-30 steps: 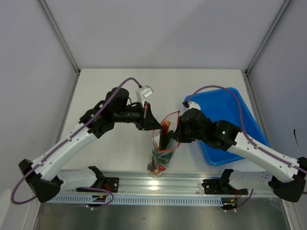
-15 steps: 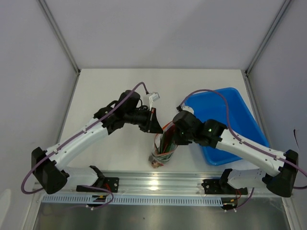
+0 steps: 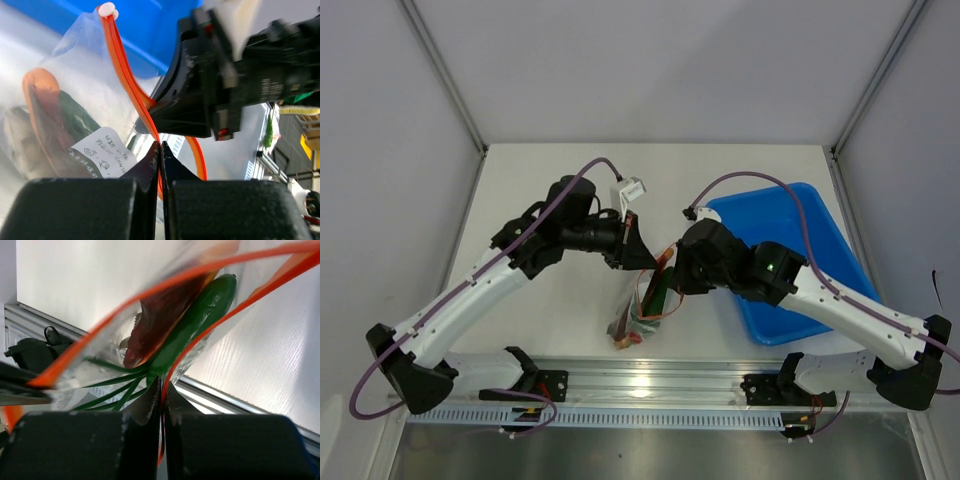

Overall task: Place the food in the zip-top bag and seal the zipper
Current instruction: Adjust the zipper food storage bag at the center of the board.

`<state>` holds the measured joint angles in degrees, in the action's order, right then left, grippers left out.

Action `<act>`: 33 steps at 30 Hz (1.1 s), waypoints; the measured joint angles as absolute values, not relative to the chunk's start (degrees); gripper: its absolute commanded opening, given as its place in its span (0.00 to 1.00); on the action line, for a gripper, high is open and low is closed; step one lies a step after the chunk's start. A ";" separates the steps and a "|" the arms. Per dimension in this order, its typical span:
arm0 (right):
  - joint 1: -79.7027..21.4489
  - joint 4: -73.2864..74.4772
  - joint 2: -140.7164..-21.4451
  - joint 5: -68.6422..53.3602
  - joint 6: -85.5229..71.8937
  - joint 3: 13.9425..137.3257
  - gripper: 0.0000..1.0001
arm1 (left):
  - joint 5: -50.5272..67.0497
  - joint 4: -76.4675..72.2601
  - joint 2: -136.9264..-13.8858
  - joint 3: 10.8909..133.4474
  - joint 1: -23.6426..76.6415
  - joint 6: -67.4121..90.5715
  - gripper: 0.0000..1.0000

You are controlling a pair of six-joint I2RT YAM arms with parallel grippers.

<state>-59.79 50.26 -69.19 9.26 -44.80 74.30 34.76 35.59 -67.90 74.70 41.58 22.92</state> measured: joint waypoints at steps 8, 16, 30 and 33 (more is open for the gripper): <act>-59.77 50.28 -71.16 8.45 -43.83 75.46 0.25 | 38.11 35.03 -71.18 71.24 41.58 22.46 0.01; -59.77 49.74 -70.52 8.29 -44.36 74.52 0.36 | 40.99 31.66 -71.20 66.98 41.60 23.46 0.00; -59.77 45.04 -64.40 7.14 -49.01 68.03 0.35 | 40.71 31.16 -69.87 65.17 41.69 22.81 0.38; -59.77 43.29 -61.52 6.94 -51.37 65.73 0.34 | 39.88 31.62 -69.08 65.12 41.91 21.91 0.52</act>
<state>-59.77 43.29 -61.52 6.94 -51.37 65.73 39.88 31.62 -69.08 65.12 41.91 21.91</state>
